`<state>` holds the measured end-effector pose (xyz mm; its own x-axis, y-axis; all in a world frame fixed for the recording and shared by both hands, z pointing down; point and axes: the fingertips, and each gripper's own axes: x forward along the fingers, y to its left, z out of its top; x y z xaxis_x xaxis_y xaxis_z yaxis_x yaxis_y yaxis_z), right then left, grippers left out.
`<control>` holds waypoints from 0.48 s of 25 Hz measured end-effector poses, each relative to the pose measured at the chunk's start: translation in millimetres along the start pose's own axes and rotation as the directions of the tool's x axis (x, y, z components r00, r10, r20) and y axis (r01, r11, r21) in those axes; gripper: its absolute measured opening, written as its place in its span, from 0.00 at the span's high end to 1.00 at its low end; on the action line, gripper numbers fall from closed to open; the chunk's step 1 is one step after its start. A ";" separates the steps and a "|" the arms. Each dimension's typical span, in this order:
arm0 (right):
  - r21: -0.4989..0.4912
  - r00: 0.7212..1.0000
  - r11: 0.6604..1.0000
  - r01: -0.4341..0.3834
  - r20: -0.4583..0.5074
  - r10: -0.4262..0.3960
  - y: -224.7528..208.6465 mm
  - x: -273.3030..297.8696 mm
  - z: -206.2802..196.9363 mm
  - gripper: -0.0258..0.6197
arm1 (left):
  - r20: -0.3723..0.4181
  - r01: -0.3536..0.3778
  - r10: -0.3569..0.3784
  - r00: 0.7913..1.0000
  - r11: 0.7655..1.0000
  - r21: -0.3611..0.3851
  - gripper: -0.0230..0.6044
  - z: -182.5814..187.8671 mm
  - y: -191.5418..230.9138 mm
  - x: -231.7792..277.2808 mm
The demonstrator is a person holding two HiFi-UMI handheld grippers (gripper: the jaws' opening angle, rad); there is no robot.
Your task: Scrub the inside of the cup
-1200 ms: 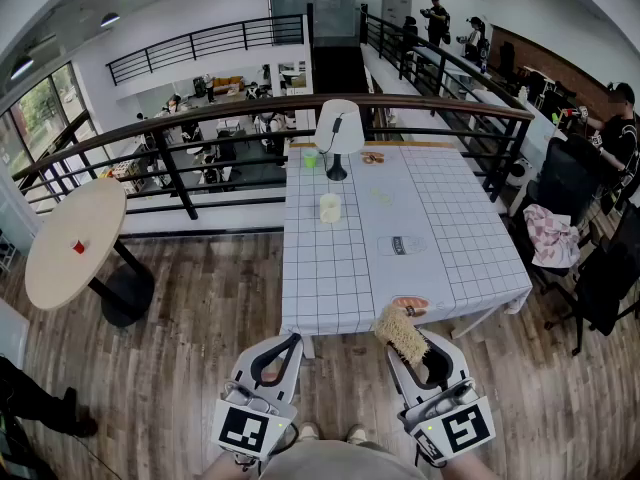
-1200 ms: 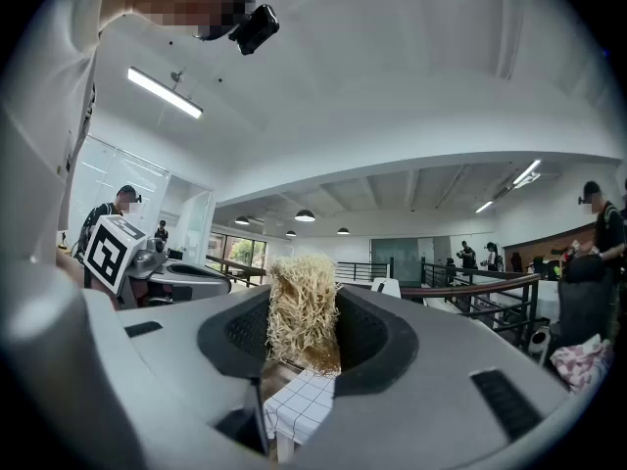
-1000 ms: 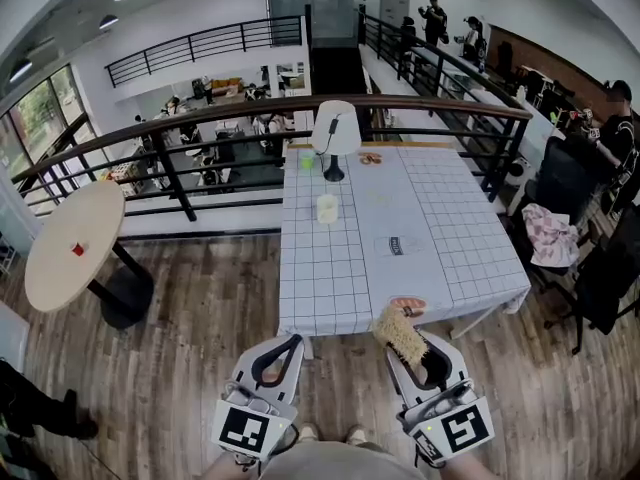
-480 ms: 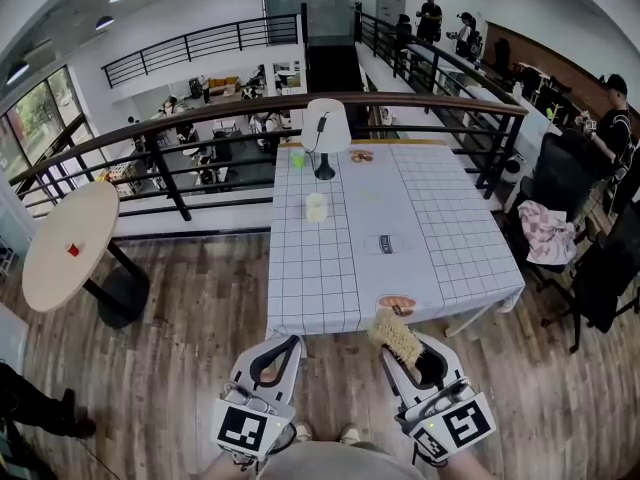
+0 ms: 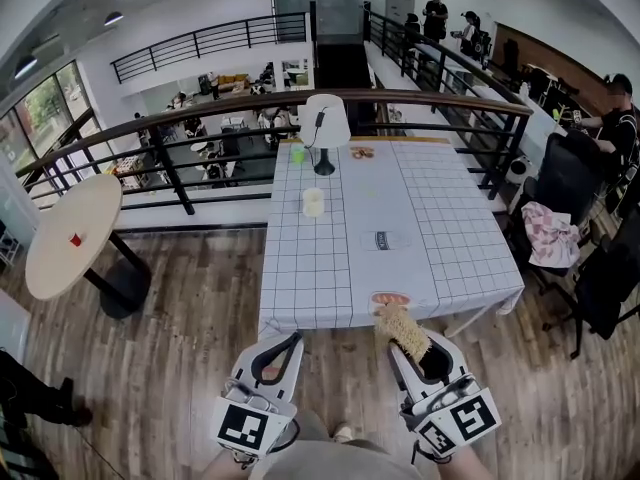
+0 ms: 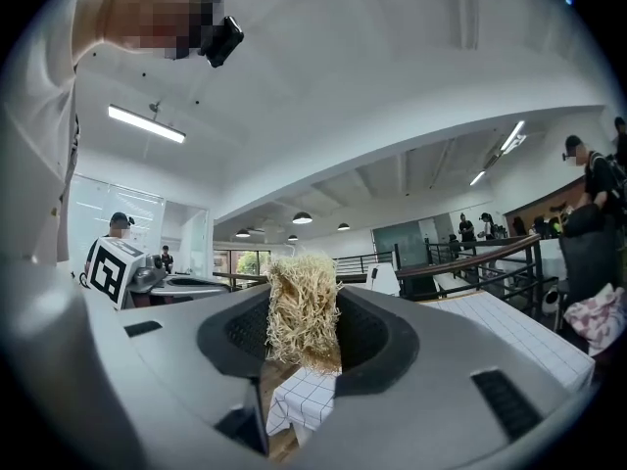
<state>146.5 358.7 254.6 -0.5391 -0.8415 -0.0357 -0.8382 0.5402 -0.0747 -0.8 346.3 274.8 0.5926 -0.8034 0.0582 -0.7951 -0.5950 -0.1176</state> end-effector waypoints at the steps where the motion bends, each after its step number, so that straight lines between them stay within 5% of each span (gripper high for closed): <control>1: 0.001 1.000 1.000 0.001 -0.001 -0.001 -3.1 -2.0 -0.4 0.73 | 0.002 0.001 -0.001 1.000 1.000 0.001 0.94 0.9 -2.8 1.5; 12: -0.005 1.000 1.000 0.004 -0.003 -0.004 -26.0 15.0 -3.8 0.73 | 0.005 0.011 -0.011 1.000 1.000 -0.001 0.94 -3.4 5.4 26.2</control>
<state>159.9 332.1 259.8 -0.5363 -0.8434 -0.0327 -0.8405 0.5372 -0.0701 9.9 322.0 279.1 0.6020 -0.7966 0.0541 -0.7886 -0.6038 -0.1164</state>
